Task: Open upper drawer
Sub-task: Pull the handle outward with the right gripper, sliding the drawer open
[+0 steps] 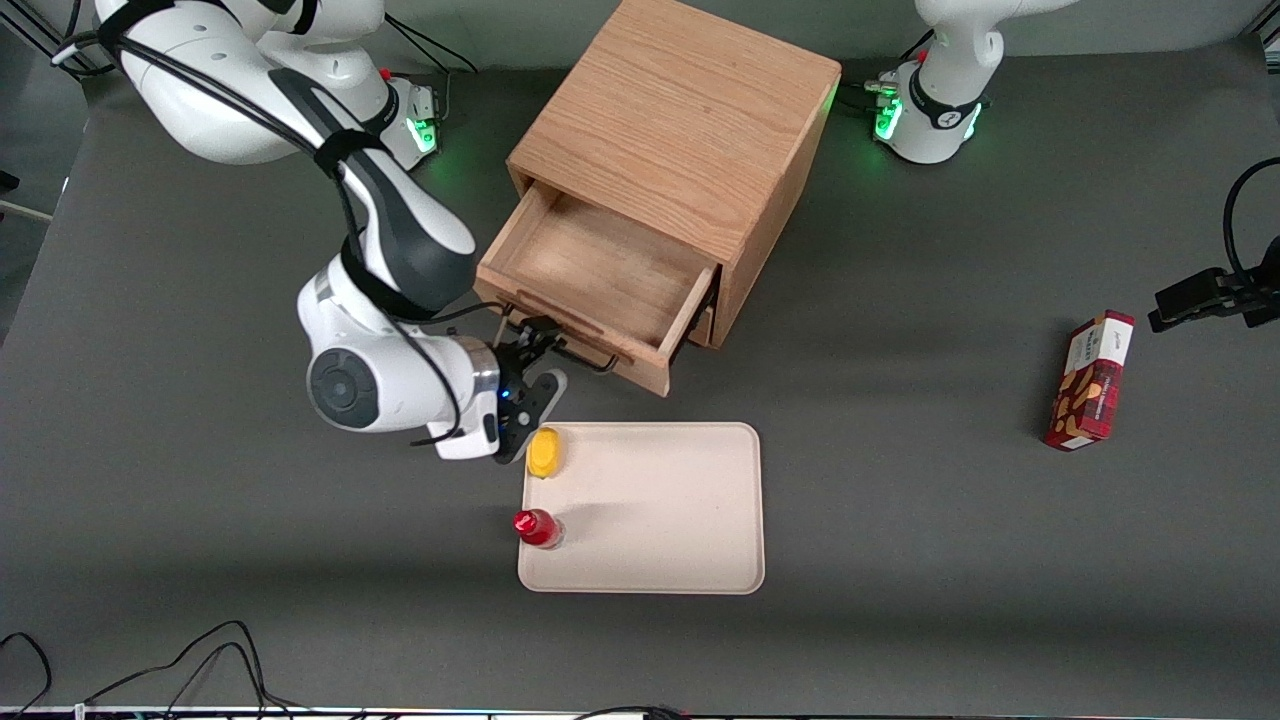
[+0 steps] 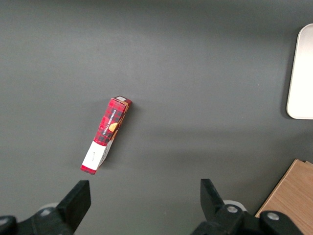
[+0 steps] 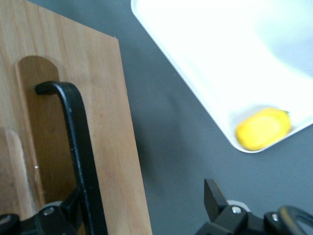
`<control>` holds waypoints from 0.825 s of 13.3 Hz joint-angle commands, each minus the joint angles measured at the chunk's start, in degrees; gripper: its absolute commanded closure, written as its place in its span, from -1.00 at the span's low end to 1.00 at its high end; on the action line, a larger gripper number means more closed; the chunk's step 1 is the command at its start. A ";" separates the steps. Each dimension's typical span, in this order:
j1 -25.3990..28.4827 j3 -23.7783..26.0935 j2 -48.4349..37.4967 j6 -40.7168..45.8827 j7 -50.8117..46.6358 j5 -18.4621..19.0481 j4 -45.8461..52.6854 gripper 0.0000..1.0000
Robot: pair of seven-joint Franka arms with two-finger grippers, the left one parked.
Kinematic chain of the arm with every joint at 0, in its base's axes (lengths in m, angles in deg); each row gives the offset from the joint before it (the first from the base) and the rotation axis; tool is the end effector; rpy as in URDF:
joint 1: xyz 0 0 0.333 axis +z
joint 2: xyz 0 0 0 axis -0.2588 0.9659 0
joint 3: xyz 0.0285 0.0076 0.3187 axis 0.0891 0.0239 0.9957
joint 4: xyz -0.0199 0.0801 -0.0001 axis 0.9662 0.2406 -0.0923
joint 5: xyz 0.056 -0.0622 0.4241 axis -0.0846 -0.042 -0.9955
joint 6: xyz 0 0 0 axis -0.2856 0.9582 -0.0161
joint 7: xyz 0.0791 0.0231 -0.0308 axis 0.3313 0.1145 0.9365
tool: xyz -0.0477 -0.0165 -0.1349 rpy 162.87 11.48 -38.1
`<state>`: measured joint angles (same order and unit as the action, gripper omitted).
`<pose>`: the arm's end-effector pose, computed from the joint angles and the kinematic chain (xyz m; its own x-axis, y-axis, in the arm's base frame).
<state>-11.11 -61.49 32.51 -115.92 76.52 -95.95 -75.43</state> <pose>0.6509 0.3452 0.3243 0.6545 0.7560 0.0002 0.6753 -0.5846 -0.4496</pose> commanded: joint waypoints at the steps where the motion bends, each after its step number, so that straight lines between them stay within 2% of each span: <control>1: 0.60 -1.65 4.02 2.92 3.86 1.26 6.70 -1.00; 5: 0.51 -3.50 7.55 5.22 5.71 1.08 14.44 -1.00; 11: 0.16 -3.59 7.65 8.02 5.28 1.17 18.75 -1.00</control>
<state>-11.31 -65.27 39.53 -110.70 81.28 -95.93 -60.64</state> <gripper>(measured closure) 0.000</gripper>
